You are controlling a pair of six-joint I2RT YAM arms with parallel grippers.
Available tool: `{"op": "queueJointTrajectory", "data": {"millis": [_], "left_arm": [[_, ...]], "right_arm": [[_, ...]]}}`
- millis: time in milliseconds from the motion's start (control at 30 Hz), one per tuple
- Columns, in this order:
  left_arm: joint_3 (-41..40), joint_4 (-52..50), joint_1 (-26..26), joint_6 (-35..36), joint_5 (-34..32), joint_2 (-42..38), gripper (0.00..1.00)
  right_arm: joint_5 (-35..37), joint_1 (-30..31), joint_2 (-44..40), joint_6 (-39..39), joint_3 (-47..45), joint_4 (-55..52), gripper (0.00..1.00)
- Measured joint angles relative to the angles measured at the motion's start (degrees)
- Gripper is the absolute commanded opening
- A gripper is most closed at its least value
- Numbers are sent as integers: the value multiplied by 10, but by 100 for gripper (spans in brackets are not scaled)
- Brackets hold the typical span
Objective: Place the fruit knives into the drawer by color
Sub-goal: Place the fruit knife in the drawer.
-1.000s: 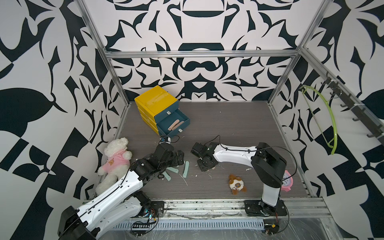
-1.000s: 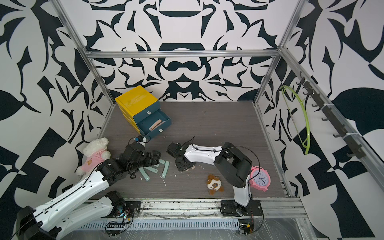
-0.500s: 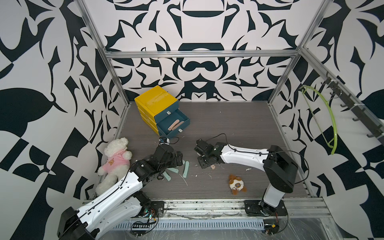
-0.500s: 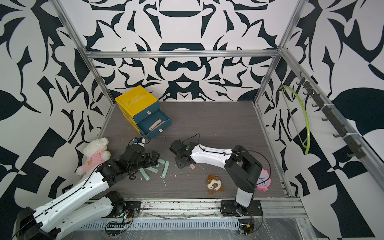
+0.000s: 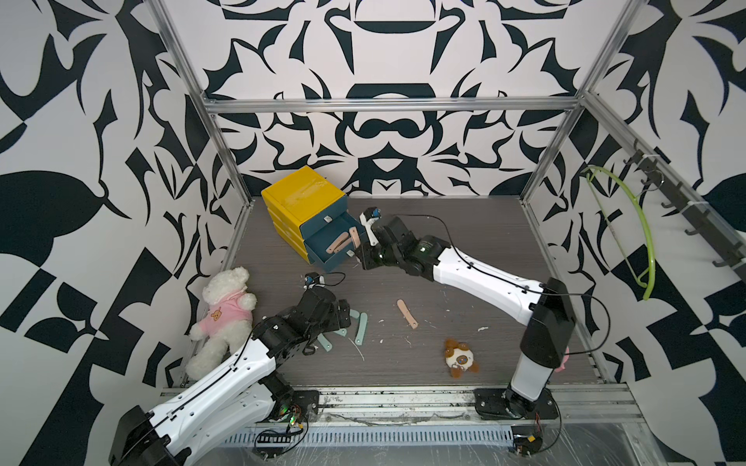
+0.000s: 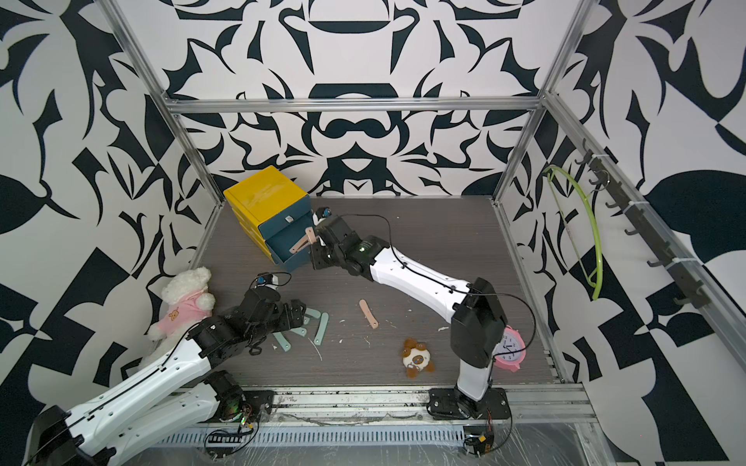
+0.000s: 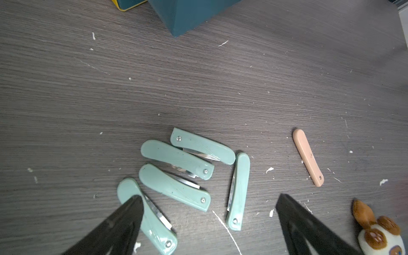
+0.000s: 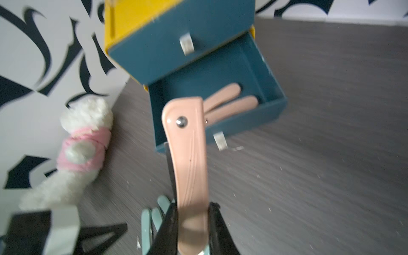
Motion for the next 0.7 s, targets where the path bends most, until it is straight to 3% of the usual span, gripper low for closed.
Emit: {"op": "queueJointTrajectory", "data": {"millis": [333, 533, 700], "left_arm": [[2, -24, 0, -2, 0, -16, 99], [2, -25, 0, -2, 0, -17, 99], [7, -25, 0, 0, 0, -15, 99]], "right_arm": [[-69, -69, 204, 94, 202, 25, 10], [-90, -81, 267, 116, 253, 8, 33], [-101, -81, 269, 122, 264, -1, 42]]}}
